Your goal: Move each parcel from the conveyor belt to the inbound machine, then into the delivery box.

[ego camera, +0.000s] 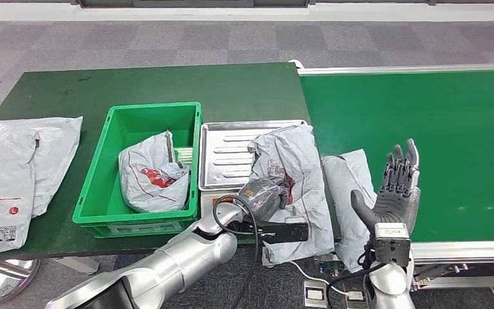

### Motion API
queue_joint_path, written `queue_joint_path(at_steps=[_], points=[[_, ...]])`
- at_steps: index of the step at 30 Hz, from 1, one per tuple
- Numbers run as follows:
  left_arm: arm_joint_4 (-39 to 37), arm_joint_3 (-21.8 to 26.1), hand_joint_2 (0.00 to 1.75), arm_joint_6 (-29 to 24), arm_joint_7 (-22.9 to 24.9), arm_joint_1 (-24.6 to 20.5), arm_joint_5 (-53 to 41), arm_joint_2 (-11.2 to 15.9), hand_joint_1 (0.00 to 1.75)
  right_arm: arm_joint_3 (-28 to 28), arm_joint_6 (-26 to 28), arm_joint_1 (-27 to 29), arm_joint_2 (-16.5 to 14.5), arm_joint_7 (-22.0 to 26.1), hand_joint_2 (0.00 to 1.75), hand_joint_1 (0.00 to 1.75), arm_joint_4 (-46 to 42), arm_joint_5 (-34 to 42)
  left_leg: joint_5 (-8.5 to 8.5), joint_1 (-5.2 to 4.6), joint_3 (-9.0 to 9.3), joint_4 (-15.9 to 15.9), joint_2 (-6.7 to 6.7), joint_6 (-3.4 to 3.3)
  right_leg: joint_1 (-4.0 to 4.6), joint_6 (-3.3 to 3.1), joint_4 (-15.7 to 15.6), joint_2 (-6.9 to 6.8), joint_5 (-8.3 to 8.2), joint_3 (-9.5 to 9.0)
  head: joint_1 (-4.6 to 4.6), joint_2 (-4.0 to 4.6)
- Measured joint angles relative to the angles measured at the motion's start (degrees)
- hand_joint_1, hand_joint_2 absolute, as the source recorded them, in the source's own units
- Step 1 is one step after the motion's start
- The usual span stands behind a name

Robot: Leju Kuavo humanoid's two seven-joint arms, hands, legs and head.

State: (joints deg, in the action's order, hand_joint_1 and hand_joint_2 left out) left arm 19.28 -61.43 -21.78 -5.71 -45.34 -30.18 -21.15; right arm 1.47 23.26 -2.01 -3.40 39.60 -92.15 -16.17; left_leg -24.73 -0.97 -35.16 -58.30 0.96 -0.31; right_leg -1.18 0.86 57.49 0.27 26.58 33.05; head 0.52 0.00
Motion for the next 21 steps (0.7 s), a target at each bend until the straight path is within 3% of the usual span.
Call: queue_joint_path(at_steps=[2, 3, 6, 8, 10, 14, 21], points=[[1.12, 0.83, 1.75, -2.31, -2.59, 0.88, -0.49, -0.15, 1.75, 0.01, 0.13, -0.04, -0.05, 0.0, 1.75, 0.0, 0.03, 0.11, 0.0, -0.01, 0.0, 0.0, 0.0, 0.0, -0.01, 0.0, 0.0, 0.0, 0.0, 0.01, -0.01, 0.0], [3.22, 2.17, 1.75, -5.41, -6.4, 2.14, -0.92, -0.11, 1.75, 0.02, 0.31, -0.06, -0.07, -0.01, 1.75, 0.0, 0.09, 0.26, 0.01, -0.02, -0.02, 0.0, 0.0, 0.0, -0.02, 0.0, 0.01, 0.0, 0.0, 0.02, -0.01, 0.0], [11.95, 11.39, 1.75, -15.84, -26.15, 6.59, -2.02, 0.07, 1.75, 0.02, 0.8, -0.19, -0.07, -0.04, 1.75, 0.0, 0.35, 0.82, 0.01, -0.01, -0.12, -0.01, -0.03, 0.0, -0.02, 0.0, 0.02, 0.05, 0.0, 0.13, -0.01, 0.0], [15.3, 18.91, 1.75, -18.01, -34.36, 7.57, -2.14, -0.06, 1.75, 0.02, 0.89, -0.33, -0.11, -0.02, 1.75, 0.0, 0.44, 1.05, -0.08, -0.01, -0.02, 0.0, -0.3, 0.05, -0.02, -0.01, 0.01, 0.31, -0.01, 0.14, -0.01, 0.0], [18.87, 24.56, 1.75, -18.4, -34.9, 9.02, -1.09, 0.13, 1.75, 0.02, 1.25, -0.32, -0.13, 0.04, 1.75, 0.0, 0.58, 1.27, -0.16, -0.01, 0.08, 0.0, -0.55, 0.06, -0.01, -0.01, 0.01, 0.52, -0.01, 0.14, 0.01, 0.0], [29.97, 31.5, 1.75, -18.51, -34.64, 13.46, 1.89, 0.04, 1.75, 0.02, 2.67, -0.48, 0.1, 0.37, 1.75, 0.0, 0.94, 2.3, -0.05, 0.04, -0.08, 0.0, -0.38, 0.04, 0.04, -0.01, 0.02, 0.33, -0.01, 0.21, 0.02, 0.0], [39.97, 36.7, 1.75, -18.5, -34.55, 16.4, 2.61, -0.03, 1.75, 0.02, 3.02, -0.66, 0.28, 0.5, 1.75, 0.0, 1.48, 2.48, -0.04, 0.03, -0.11, 0.01, -0.28, 0.05, 0.03, -0.02, 0.03, 0.26, 0.0, 0.21, 0.02, 0.0]])
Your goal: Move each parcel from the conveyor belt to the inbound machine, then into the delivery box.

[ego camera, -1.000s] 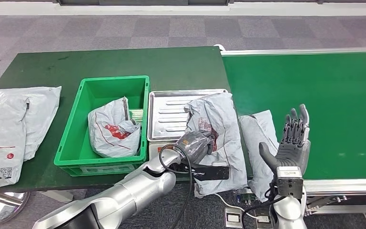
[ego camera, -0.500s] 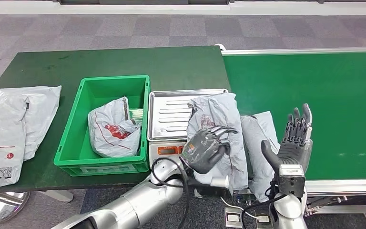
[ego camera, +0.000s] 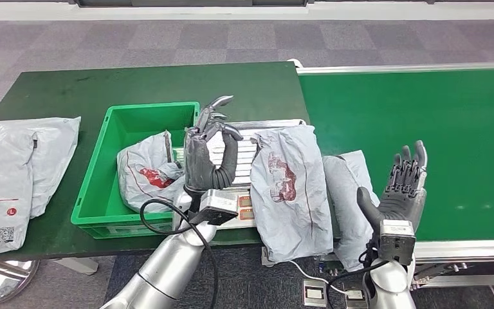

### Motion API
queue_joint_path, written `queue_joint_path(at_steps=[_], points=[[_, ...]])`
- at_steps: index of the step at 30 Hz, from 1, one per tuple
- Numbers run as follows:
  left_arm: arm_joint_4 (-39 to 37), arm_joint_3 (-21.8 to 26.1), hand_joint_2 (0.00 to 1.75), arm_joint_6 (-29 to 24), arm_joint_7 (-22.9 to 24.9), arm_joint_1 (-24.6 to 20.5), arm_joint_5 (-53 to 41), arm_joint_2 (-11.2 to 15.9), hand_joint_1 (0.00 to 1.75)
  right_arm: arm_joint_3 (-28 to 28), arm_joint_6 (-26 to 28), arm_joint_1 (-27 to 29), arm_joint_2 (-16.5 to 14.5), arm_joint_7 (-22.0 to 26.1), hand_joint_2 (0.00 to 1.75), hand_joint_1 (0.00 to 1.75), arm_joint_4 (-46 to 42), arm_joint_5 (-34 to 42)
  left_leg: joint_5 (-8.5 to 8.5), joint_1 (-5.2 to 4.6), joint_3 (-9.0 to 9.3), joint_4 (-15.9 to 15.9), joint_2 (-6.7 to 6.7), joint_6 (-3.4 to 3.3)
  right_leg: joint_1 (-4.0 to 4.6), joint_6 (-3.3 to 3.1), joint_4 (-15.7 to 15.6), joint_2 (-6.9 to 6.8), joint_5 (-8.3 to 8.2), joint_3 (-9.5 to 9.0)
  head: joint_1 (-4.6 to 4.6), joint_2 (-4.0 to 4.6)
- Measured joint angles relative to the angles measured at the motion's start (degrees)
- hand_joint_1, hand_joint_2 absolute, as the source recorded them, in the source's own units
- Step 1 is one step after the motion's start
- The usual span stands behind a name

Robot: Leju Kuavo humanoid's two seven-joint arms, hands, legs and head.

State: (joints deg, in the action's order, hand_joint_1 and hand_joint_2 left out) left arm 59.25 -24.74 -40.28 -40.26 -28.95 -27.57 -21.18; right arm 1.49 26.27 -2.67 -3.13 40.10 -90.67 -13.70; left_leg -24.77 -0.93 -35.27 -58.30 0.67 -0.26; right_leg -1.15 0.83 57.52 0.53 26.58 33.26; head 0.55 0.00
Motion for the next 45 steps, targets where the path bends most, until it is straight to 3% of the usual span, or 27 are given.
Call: queue_joint_path(at_steps=[11, 43, 45], points=[[3.5, 1.32, 1.75, 0.0, 0.0, 1.05, -0.01, 0.0, 1.75, 0.0, 0.0, -0.08, 0.02, 0.0, 1.75, 0.0, 0.21, -0.01, 0.0, -0.01, -0.02, 0.0, 0.01, -0.01, -0.01, 0.0, -0.01, -0.01, 0.0, 0.01, 0.0, 0.0], [4.11, 1.52, 1.75, 0.0, 0.0, 1.33, -0.01, 0.0, 1.75, 0.0, 0.0, -0.26, 0.02, 0.0, 1.75, 0.0, 0.6, 0.01, -0.01, -0.01, -0.02, 0.0, 0.01, -0.01, -0.01, 0.0, -0.01, -0.02, 0.0, 0.01, 0.0, 0.0], [4.11, 1.52, 1.75, 0.0, 0.0, 1.34, -0.01, 0.0, 0.87, 0.0, 0.0, -0.26, 0.02, 0.0, 1.75, 0.0, 0.6, 0.0, -0.01, -0.01, -0.02, 0.0, 0.01, -0.01, -0.01, 0.0, -0.01, -0.02, 0.0, 0.01, 0.0, 0.0]])
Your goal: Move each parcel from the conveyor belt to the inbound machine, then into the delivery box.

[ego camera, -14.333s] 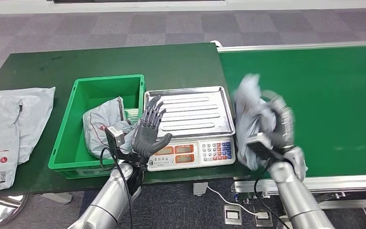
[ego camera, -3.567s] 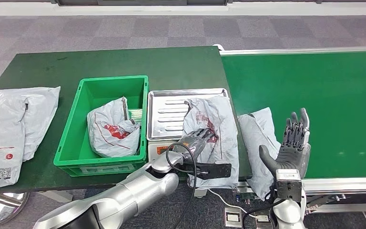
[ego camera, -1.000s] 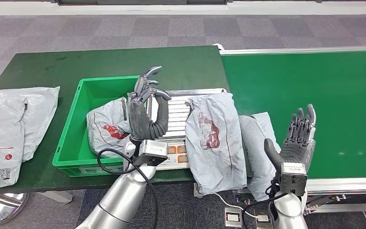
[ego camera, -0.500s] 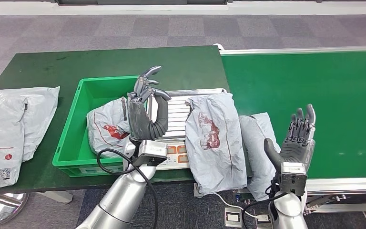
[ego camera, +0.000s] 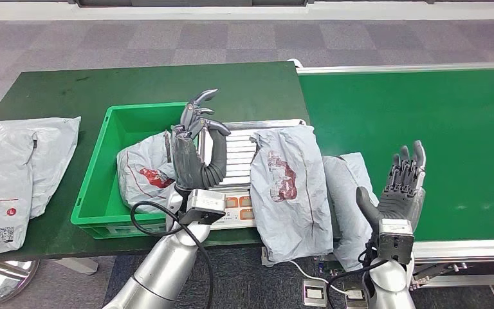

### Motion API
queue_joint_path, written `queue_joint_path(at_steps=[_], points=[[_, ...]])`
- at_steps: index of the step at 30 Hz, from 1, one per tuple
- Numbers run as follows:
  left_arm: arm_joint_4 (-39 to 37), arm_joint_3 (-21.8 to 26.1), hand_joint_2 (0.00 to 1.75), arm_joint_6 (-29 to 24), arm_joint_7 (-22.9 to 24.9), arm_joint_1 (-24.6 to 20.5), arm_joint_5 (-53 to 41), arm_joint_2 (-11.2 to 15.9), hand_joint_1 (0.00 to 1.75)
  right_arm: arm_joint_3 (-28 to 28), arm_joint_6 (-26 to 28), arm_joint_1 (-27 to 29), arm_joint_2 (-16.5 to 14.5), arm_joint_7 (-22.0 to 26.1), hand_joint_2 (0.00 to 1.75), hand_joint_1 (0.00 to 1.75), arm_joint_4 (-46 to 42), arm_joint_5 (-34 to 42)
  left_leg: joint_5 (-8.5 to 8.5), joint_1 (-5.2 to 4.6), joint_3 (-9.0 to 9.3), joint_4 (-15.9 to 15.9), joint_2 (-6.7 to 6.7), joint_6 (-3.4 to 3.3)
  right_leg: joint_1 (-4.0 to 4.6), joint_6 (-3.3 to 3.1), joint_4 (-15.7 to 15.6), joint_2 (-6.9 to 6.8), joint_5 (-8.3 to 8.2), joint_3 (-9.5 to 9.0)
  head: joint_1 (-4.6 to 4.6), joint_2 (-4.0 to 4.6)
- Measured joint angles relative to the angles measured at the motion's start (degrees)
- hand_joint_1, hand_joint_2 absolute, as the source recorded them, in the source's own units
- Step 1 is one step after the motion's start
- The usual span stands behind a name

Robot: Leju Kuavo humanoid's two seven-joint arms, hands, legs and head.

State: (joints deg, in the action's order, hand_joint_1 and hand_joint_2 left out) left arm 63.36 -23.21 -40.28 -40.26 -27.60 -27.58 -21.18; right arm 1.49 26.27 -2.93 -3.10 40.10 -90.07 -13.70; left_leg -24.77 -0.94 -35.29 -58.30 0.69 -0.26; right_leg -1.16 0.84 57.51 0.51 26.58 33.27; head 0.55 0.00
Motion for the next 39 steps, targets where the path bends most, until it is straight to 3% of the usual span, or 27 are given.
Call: queue_joint_path(at_steps=[2, 4, 6, 8, 10, 16, 39], points=[[-0.04, 0.0, 1.75, 0.61, 0.63, -0.03, 0.3, -0.01, 0.0, 0.0, -0.02, 0.0, 0.0, -0.01, 1.75, 0.0, 0.0, -0.03, 0.0, 0.0, 0.01, 0.0, 0.0, 0.0, 0.0, 0.0, -0.01, 0.0, 0.0, 0.02, 0.0, 0.0], [-2.47, -0.43, 1.75, 5.57, 4.09, -1.5, 3.5, -0.18, 0.0, 0.02, -0.43, 0.03, 0.0, -0.02, 1.75, 0.0, -0.01, -0.51, 0.01, 0.0, 0.01, -0.01, 0.01, -0.02, -0.01, 0.01, -0.04, -0.02, 0.01, 0.09, 0.0, 0.0], [-9.79, -2.31, 1.75, 18.14, 7.93, -4.63, 10.42, -0.37, 0.0, 0.16, -1.4, 0.06, -0.03, 0.0, 1.75, 0.0, -0.07, -1.44, 0.03, 0.0, 0.02, -0.01, 0.08, -0.05, -0.01, 0.02, -0.06, -0.1, 0.02, 0.05, -0.01, 0.0], [-17.07, -5.11, 1.75, 31.8, 8.6, -6.57, 16.59, -0.31, 0.0, 0.39, -2.29, 0.27, -0.2, -0.02, 1.75, 0.0, -0.21, -2.17, 0.05, -0.02, 0.0, -0.01, 0.07, -0.04, -0.02, 0.01, -0.04, -0.1, -0.05, 0.03, -0.02, 0.0], [-21.37, -7.68, 1.75, 37.05, 7.94, -7.44, 20.46, -0.33, 0.0, 0.62, -2.78, 0.57, -0.37, -0.06, 1.75, 0.0, -0.32, -2.45, 0.06, -0.02, -0.02, -0.01, -0.05, -0.02, -0.03, -0.01, -0.02, 0.01, -0.12, 0.1, -0.02, 0.0], [-28.66, -11.29, 1.75, 31.98, 7.01, -10.73, 24.25, -0.42, 0.0, 1.44, -3.21, 1.02, -0.48, -0.08, 1.75, 0.0, -0.39, -2.49, 0.04, -0.02, -0.02, -0.01, -0.06, -0.03, -0.02, 0.0, -0.04, 0.03, -0.1, 0.1, -0.02, 0.0], [-34.23, -12.69, 1.75, 30.24, 6.65, -12.61, 24.21, -0.42, 0.0, 1.6, -3.5, 1.01, -0.48, 0.01, 1.75, 0.0, -0.38, -2.43, 0.04, -0.02, -0.03, -0.01, -0.07, -0.03, -0.02, -0.01, -0.03, 0.02, -0.08, 0.1, -0.02, 0.0]])
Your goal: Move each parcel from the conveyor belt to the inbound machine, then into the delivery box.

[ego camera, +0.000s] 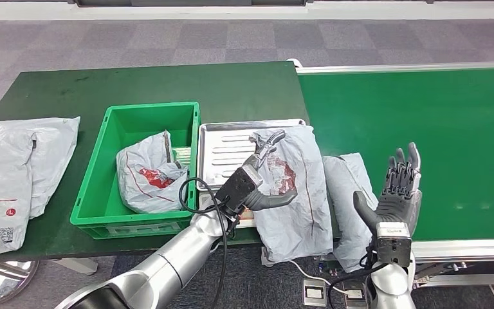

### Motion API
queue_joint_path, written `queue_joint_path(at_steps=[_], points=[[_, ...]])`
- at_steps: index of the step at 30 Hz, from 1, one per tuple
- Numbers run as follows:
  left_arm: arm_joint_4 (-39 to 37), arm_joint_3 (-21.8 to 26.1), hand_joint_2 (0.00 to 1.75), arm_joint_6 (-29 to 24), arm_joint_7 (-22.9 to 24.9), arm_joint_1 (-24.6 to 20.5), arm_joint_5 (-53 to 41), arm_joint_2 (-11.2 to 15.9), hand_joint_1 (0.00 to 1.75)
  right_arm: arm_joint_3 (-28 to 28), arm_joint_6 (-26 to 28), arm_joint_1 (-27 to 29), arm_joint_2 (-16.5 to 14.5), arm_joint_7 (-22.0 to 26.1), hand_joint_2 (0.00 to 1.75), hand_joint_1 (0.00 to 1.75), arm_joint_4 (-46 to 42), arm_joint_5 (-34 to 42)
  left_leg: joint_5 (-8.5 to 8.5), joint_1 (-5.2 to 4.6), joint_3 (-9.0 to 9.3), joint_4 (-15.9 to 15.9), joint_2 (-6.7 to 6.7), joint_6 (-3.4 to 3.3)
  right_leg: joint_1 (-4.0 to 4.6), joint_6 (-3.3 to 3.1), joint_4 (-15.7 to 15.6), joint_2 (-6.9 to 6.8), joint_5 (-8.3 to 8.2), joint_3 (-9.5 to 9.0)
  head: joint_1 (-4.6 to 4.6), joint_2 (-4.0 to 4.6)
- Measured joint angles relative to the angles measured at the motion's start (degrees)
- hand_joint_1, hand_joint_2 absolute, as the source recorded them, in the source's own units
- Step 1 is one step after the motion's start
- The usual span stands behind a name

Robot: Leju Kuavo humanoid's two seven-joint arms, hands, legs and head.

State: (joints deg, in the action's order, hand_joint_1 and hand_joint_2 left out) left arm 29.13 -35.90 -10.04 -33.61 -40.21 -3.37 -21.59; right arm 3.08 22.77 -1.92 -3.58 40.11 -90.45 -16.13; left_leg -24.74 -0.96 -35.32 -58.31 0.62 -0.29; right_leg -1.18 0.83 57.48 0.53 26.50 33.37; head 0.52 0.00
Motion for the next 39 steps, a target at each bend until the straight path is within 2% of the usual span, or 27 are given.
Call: queue_joint_path(at_steps=[2, 5, 7, 10, 14, 17, 33, 39], points=[[-0.84, -1.44, 1.75, -3.76, 4.63, -0.76, -4.35, -0.02, 0.0, 0.0, 0.0, -0.06, 0.0, -0.01, 1.75, 0.0, 0.01, -0.01, 0.0, 0.0, 0.0, 0.0, 0.0, 0.0, 0.0, 0.0, 0.0, 0.0, 0.0, 0.0, 0.0, 0.0], [-2.91, -7.67, 1.75, -11.54, 21.17, -2.33, -17.03, 0.01, 0.0, 0.0, -0.05, -0.26, 0.0, -0.01, 1.75, 0.0, 0.07, -0.06, 0.0, 0.0, 0.0, 0.0, 0.01, 0.0, 0.0, 0.0, 0.0, -0.01, 0.0, -0.02, 0.0, 0.0], [-4.22, -11.89, 1.75, -10.53, 29.4, -2.87, -22.28, 0.02, 0.0, 0.0, -0.25, -0.49, 0.0, -0.02, 1.75, 0.0, 0.24, -0.2, 0.0, 0.0, 0.0, 0.0, 0.01, 0.0, 0.0, 0.0, 0.0, -0.01, 0.0, -0.02, 0.0, 0.0], [-6.2, -16.96, 1.75, -4.19, 35.5, -3.53, -26.3, 0.08, 0.0, 0.0, -0.65, -0.9, 0.01, -0.02, 1.75, 0.0, 0.67, -0.42, 0.0, 0.0, 0.0, 0.0, 0.02, 0.0, 0.0, 0.0, 0.0, 0.0, 0.0, -0.02, 0.0, -0.01], [-7.89, -21.08, 1.75, 4.32, 38.34, -5.27, -28.51, 0.14, 0.0, 0.0, -1.2, -1.24, 0.03, -0.02, 1.75, 0.0, 1.33, -0.79, -0.01, 0.0, 0.06, 0.0, 0.18, -0.01, 0.01, 0.01, -0.01, -0.16, 0.05, -0.16, 0.0, 0.0], [-8.67, -22.97, 1.75, 8.0, 39.02, -6.44, -29.59, 0.15, 0.0, 0.0, -1.48, -1.29, 0.02, -0.01, 1.75, 0.0, 1.57, -1.09, -0.02, 0.0, 0.16, 0.01, 0.29, -0.02, 0.01, 0.01, -0.01, -0.27, 0.11, -0.31, 0.0, 0.0], [-9.92, -25.57, 1.75, 9.07, 39.38, -7.63, -30.25, 0.15, 0.0, 0.02, -1.57, -1.28, 0.02, 0.0, 1.75, 0.0, 1.67, -1.11, -0.03, 0.01, 0.42, 0.01, 0.3, -0.03, 0.01, 0.0, -0.02, -0.28, 0.12, -0.57, 0.0, 0.0], [-9.94, -25.91, 1.75, 11.77, 39.18, -8.14, -30.27, 0.15, 0.0, 0.28, -1.26, -1.28, 0.02, 0.0, 1.75, 0.0, 1.67, -1.11, -0.04, 0.01, 0.49, 0.01, 0.3, -0.03, 0.01, 0.0, -0.02, -0.28, 0.13, -0.65, 0.0, 0.0]])
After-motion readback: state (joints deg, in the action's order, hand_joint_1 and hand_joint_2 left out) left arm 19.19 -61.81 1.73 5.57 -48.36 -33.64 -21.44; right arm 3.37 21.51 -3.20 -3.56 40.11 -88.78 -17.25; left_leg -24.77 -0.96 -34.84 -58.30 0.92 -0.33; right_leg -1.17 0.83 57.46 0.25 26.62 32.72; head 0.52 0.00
